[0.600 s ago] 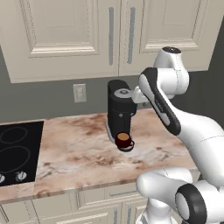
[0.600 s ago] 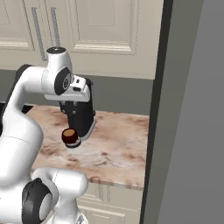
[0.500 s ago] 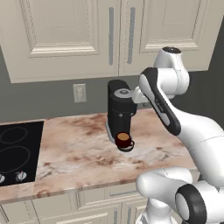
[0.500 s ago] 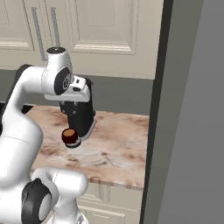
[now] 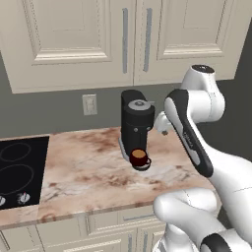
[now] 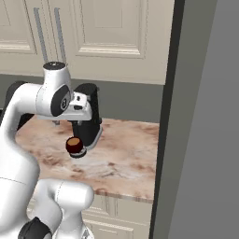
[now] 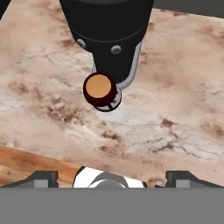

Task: Pick up the brewed coffee from the coffee machine and place it next to the breakfast plate on the dining counter.

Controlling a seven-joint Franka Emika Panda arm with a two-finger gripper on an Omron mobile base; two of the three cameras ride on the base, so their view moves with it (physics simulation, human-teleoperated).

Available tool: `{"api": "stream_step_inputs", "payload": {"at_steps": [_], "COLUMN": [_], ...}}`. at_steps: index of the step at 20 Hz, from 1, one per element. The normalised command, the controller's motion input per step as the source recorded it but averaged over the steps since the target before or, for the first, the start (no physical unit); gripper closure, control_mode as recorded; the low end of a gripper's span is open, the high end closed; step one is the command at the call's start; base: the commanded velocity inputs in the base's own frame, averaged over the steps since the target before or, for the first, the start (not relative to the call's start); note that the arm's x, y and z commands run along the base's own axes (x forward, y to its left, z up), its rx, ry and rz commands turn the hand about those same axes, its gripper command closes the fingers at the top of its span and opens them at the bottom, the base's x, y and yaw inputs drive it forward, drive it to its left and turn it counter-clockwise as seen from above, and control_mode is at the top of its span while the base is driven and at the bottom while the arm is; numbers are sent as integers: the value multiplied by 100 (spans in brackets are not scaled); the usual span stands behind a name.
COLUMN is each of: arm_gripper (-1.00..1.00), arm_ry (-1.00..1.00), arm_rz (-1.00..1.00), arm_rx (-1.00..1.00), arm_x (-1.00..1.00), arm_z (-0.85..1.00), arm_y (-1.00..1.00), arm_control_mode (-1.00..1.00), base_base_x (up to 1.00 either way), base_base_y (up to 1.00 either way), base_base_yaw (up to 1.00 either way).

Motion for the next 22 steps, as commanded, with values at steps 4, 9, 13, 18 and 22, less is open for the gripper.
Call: {"api": "stream_step_inputs", "payload": {"at_steps": [4,9,13,18,22], "arm_gripper": [-100,-100,-100,-100,-100], "arm_ry": [-18,-11,-3,0,8], "arm_rz": [5,10,22,18,14], "arm_rx": [0,0,0,0,3], "arm_x": [-2,0,3,19,45], "arm_z": [-34,-55,-61,-33,-10], "arm_y": [-16,-3,0,0,0], "arm_control_mode": [-100,-100,-100,-100,-100], "base_base_x": [0,0,0,0,0], "base_base_y": [0,0,0,0,0], "base_base_yaw": [0,0,0,0,0]}}
